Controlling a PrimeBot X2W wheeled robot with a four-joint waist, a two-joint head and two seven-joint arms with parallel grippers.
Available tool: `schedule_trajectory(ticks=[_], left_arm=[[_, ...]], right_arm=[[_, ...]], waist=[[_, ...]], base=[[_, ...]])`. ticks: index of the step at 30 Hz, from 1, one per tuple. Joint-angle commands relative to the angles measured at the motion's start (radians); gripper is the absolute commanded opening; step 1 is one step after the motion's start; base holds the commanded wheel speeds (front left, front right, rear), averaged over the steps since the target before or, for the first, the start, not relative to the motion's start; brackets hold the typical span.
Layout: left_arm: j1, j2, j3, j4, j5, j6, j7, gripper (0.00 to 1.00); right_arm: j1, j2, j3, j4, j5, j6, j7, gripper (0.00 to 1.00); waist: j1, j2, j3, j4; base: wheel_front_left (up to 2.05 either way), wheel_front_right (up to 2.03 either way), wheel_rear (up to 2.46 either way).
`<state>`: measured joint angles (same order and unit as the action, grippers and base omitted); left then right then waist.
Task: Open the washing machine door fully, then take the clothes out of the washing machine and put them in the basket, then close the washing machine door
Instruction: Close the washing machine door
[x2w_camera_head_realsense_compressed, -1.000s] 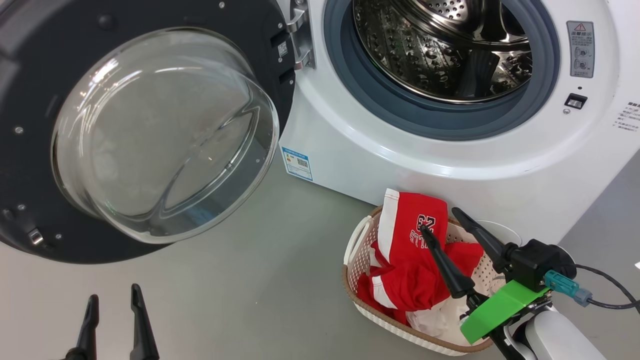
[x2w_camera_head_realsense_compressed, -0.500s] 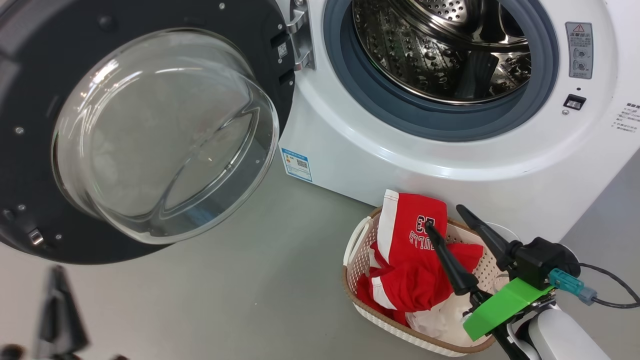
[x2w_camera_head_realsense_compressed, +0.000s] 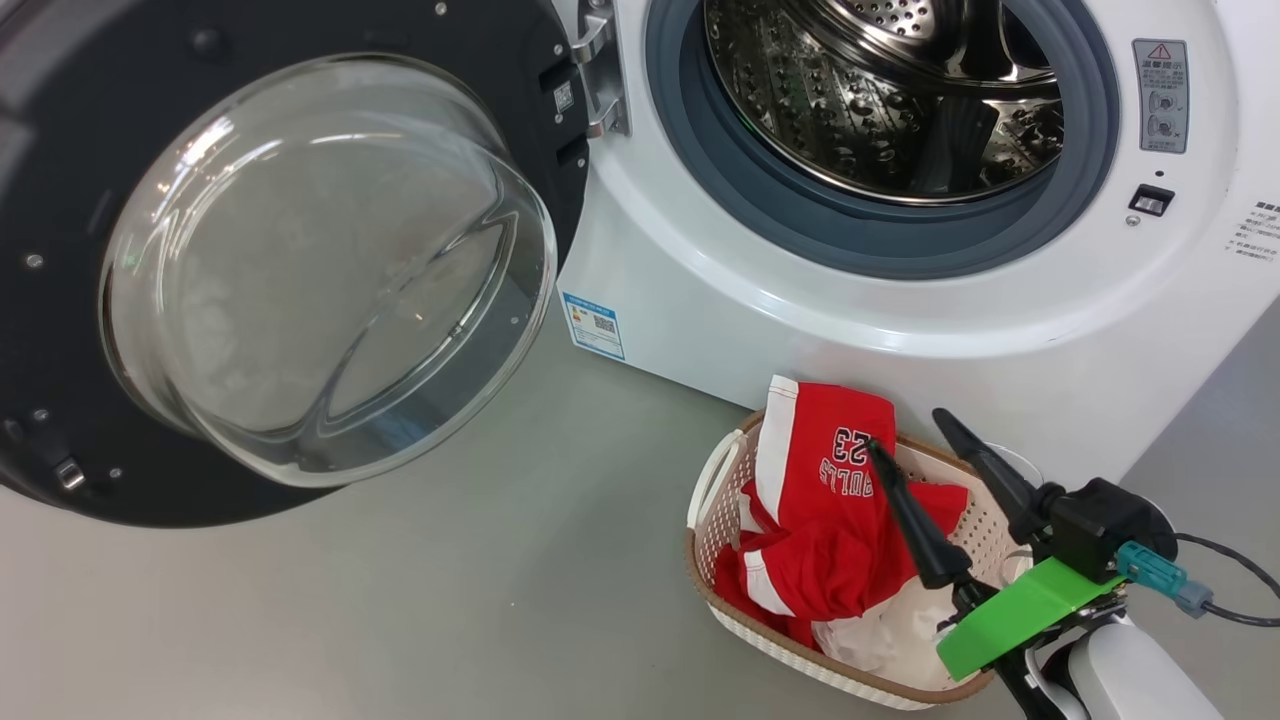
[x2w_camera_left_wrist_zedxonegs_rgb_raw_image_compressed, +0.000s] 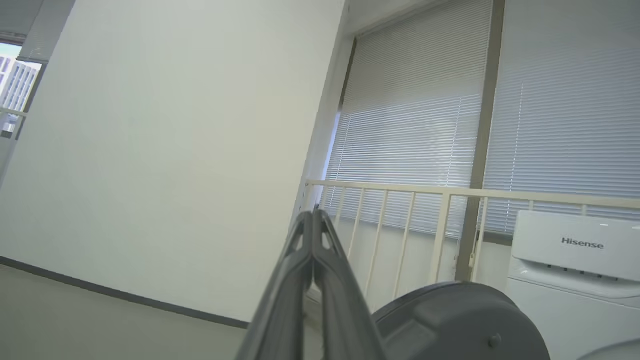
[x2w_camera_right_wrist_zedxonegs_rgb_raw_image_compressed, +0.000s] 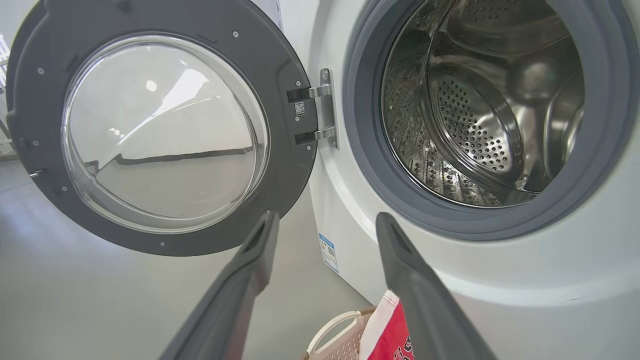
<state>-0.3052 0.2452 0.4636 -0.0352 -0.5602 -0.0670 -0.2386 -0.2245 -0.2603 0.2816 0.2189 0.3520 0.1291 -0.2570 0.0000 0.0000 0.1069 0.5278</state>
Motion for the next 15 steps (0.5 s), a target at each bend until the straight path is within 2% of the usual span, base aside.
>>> schedule_trajectory(ticks=[1,5,8,12,15], left_arm=[[-0.067,0.066,0.050,0.017,-0.047,-0.012,0.020,0.00],[-0.219,0.179,0.098,0.240,-0.181,-0.028,0.119,0.00],[-0.304,0.270,0.065,0.421,-0.208,-0.038,0.222,0.00],[-0.409,0.333,0.003,0.621,-0.263,-0.050,0.382,0.00],[-0.472,0.358,-0.022,0.740,-0.315,-0.056,0.499,0.00]], right_arm=[[-0.001,0.001,0.014,-0.031,-0.011,0.002,-0.005,1.00],[0.009,0.006,0.005,-0.039,-0.018,0.002,-0.005,1.00],[0.014,0.007,-0.001,-0.042,-0.022,0.002,-0.005,1.00],[0.011,0.009,-0.004,-0.043,-0.027,0.002,-0.005,1.00],[0.008,0.010,-0.003,-0.043,-0.031,0.002,-0.005,1.00]], waist=[[0.0000,0.0000,0.001,0.000],[0.0000,0.0000,0.007,0.000],[0.0000,0.0000,0.014,-0.001],[0.0000,0.0000,0.028,-0.002],[0.0000,0.0000,0.038,-0.002]], base=[[0.00,0.00,0.00],[0.00,0.00,0.00],[0.00,0.00,0.00],[0.00,0.00,0.00],[0.00,0.00,0.00]])
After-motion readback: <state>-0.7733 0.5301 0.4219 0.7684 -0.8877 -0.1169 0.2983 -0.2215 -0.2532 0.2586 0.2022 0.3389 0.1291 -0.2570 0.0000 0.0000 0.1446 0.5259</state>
